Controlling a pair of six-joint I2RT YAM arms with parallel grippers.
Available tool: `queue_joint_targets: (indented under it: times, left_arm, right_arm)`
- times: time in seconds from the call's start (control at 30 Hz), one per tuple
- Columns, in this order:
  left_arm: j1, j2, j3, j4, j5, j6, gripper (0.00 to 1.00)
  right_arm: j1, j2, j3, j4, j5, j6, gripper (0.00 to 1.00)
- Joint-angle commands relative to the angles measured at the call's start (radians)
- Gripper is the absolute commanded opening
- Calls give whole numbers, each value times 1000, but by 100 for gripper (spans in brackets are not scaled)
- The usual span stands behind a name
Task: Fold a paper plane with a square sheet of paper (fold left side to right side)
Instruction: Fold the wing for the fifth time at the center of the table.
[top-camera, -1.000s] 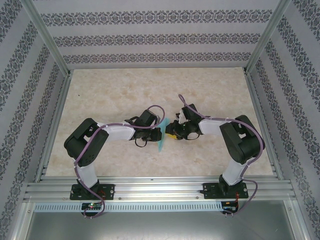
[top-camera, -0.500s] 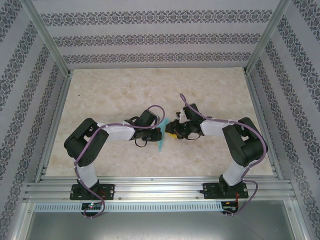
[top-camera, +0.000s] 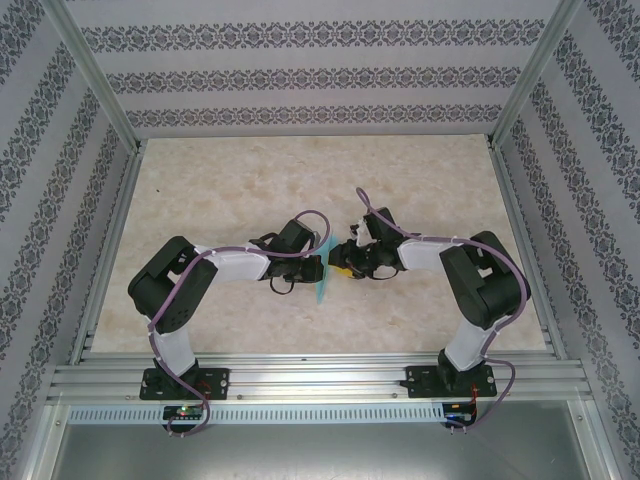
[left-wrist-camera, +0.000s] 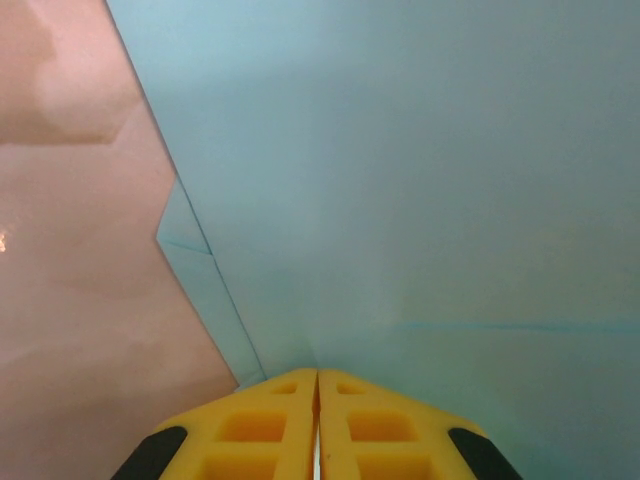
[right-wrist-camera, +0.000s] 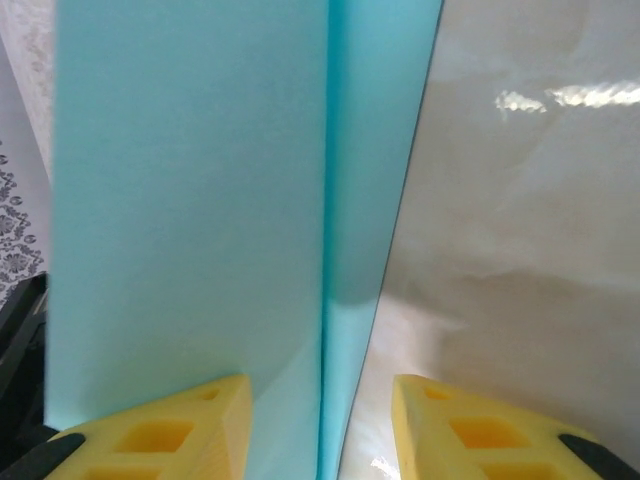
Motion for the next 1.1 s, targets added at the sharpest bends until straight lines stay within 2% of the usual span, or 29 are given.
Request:
queue_joint_targets:
  times: [0.0,0.27,0.57,1.07]
  left_arm:
    - [8,1,-20,-14,-34,-13,11]
    - [8,-3,-22,-16,-40,-14,11]
    - [7,6,-12,-23,-36,-10,11]
    - [7,8,-12,-22,-35,-11,11]
  right_arm:
    - [11,29,28,25,-2,-3,43]
    - [11,51,29,31,-4,-4,43]
    - [-25,-35,-23,62,-16,-3,48]
    - [-31,-63,-21,80,-25,10,53]
